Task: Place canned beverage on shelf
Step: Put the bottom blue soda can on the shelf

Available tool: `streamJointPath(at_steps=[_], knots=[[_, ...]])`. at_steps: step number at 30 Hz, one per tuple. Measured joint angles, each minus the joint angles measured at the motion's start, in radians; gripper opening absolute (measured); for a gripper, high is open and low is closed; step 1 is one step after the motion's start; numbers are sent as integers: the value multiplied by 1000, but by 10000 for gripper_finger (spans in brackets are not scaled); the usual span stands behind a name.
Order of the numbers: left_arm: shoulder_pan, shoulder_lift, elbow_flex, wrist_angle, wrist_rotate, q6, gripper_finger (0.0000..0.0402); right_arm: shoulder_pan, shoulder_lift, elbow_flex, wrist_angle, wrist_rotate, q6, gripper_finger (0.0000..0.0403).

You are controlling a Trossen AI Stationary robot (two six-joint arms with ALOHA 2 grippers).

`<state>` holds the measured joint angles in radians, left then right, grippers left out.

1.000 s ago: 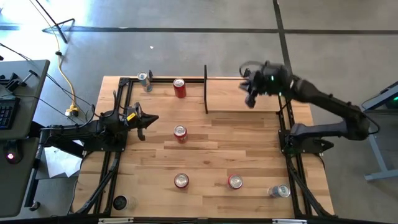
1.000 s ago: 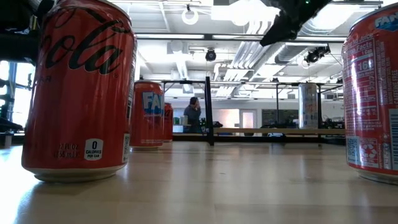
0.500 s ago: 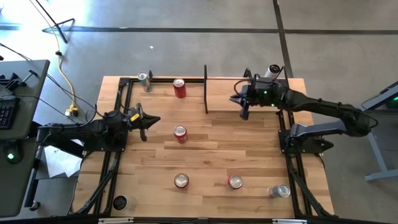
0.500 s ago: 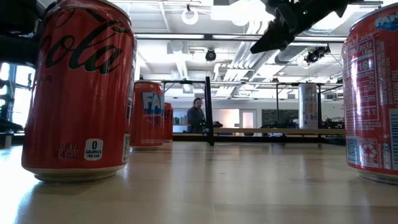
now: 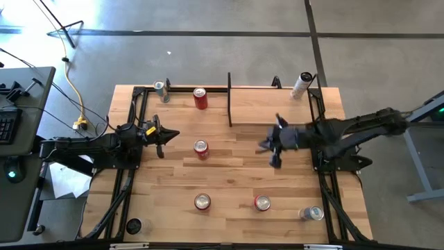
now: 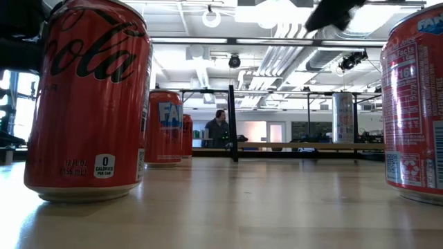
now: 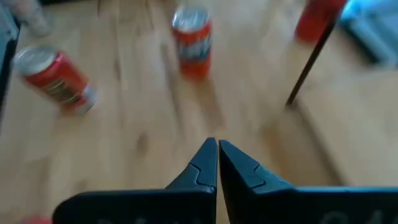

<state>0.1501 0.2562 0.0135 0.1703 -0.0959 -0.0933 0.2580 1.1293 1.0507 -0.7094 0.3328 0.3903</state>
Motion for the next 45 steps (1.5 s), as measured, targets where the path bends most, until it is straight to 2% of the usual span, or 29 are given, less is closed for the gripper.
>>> streamJointPath(at_steps=[3,6,9,12,16,19,25,30,34,40,43,45], knots=[[0,2,0,2,18,0,0,142,77,106,-224,52,243,0],[0,3,0,0,18,0,0,254,185,235,-464,53,474,0],[0,3,0,-1,32,0,0,337,307,373,-677,-1,689,0],[0,3,0,-17,62,-1,0,403,405,501,-814,-96,872,0],[0,3,0,-44,66,0,0,481,492,611,-859,-216,1068,0],[0,3,0,-57,66,8,0,542,532,658,-860,-265,1189,0],[0,3,0,-91,66,-7,0,667,551,666,-858,-379,1461,0],[0,3,0,-98,65,-9,0,748,551,666,-842,-398,1664,9],[0,3,0,-98,62,-18,0,767,551,656,-851,-408,1751,61],[0,3,0,-98,61,-26,0,763,551,549,-851,-492,1768,196],[0,3,0,-99,61,-26,0,763,545,489,-765,-525,1757,259],[0,3,0,-99,60,-26,0,763,538,467,-709,-522,1748,283]])
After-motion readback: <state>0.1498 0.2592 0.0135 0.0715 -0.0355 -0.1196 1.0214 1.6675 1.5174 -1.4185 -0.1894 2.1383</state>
